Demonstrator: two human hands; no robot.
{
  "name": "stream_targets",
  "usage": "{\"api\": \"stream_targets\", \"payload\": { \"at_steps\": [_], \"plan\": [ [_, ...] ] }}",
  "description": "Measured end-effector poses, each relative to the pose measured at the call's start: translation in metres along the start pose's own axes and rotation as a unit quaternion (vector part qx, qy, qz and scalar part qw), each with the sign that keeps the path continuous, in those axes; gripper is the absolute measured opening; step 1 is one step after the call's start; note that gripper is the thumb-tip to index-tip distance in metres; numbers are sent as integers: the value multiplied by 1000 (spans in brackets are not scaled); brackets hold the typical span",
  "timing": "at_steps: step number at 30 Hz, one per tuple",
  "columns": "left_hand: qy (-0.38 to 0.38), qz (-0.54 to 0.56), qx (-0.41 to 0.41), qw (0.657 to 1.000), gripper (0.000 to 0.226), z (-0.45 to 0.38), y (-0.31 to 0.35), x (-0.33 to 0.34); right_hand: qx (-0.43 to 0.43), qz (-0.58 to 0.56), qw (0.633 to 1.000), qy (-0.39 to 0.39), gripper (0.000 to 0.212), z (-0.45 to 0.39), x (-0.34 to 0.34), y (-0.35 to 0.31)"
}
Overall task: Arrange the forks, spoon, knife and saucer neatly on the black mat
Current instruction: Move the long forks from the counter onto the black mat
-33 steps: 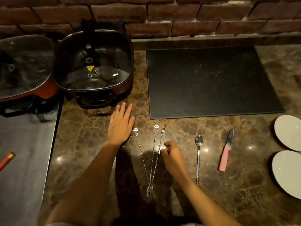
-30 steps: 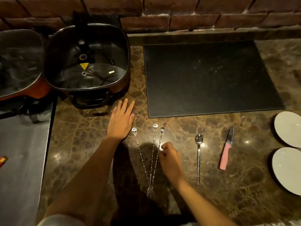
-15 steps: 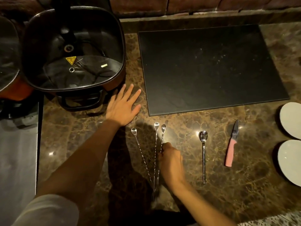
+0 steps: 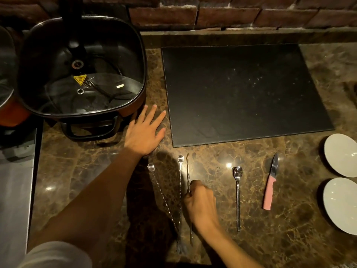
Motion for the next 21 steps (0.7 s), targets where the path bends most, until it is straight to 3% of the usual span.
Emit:
{"api": "stream_targets", "payload": {
  "at_steps": [5, 11, 21],
  "plan": [
    [-1, 20, -10, 1000, 64, -5, -3, 3, -41, -52, 996, 52, 9, -42, -49, -12],
    [-17, 40, -31, 999, 66, -9, -6, 8, -33, 3, 987, 155, 5, -129, -106, -35],
    [23, 40, -21, 999, 64, -5, -4, 4, -22, 69, 986, 151, 15, -179, -116, -51]
  ]
}}
Point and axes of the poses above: each hand's wrist, its own z-axis away from the middle knuckle, its own x-axis out of the palm, y = z × x, the point moved 5 cm from there along -z, towards the middle knuckle, and after that the axes turned 5 degrees about -y, right-handed, at the moved point
